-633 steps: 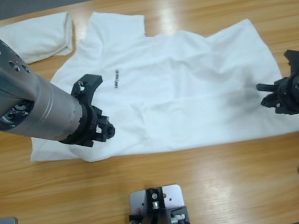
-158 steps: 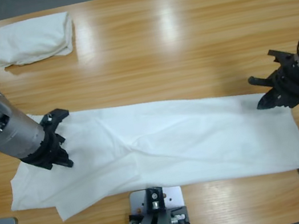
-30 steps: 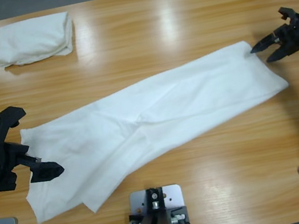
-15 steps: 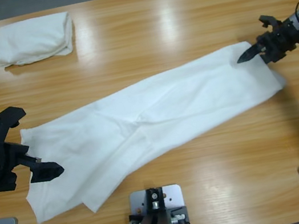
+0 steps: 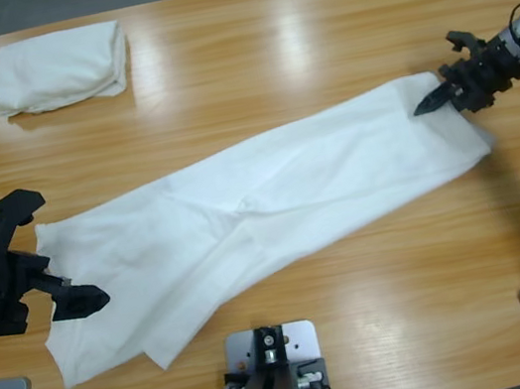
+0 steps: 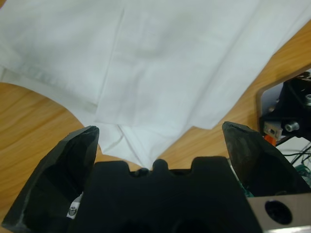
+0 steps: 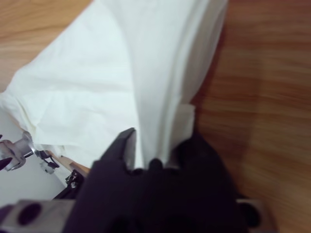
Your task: Fold clothes
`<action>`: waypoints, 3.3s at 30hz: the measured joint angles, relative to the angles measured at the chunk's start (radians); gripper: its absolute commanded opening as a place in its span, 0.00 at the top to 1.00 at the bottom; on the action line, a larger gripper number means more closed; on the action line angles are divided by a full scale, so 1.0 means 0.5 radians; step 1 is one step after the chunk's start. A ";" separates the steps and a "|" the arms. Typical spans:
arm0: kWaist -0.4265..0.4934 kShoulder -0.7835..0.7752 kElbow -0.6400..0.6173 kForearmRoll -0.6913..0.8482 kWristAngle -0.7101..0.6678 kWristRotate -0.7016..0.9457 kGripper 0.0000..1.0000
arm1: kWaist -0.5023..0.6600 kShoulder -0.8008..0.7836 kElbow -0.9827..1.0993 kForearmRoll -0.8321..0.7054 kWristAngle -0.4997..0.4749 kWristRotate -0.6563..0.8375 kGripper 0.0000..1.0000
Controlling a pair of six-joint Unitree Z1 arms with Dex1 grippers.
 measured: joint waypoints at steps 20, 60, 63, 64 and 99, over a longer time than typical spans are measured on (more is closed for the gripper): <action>-0.001 -0.001 0.041 0.000 0.000 0.000 0.01 | -0.139 -0.380 -0.319 0.470 -1.162 0.152 1.00; -0.004 -0.101 0.163 -0.032 0.069 -0.144 0.01 | 1.975 0.120 -2.112 1.719 -1.148 0.793 1.00; -0.004 -0.101 0.180 -0.042 0.069 -0.144 0.01 | 2.038 0.173 -2.155 1.720 -1.126 0.795 1.00; -0.004 -0.101 0.183 -0.042 0.069 -0.144 0.01 | 2.047 0.193 -2.181 1.720 -1.122 0.795 1.00; -0.004 -0.114 0.222 -0.080 0.073 -0.165 0.01 | 2.233 0.564 -2.519 1.720 -0.939 0.839 1.00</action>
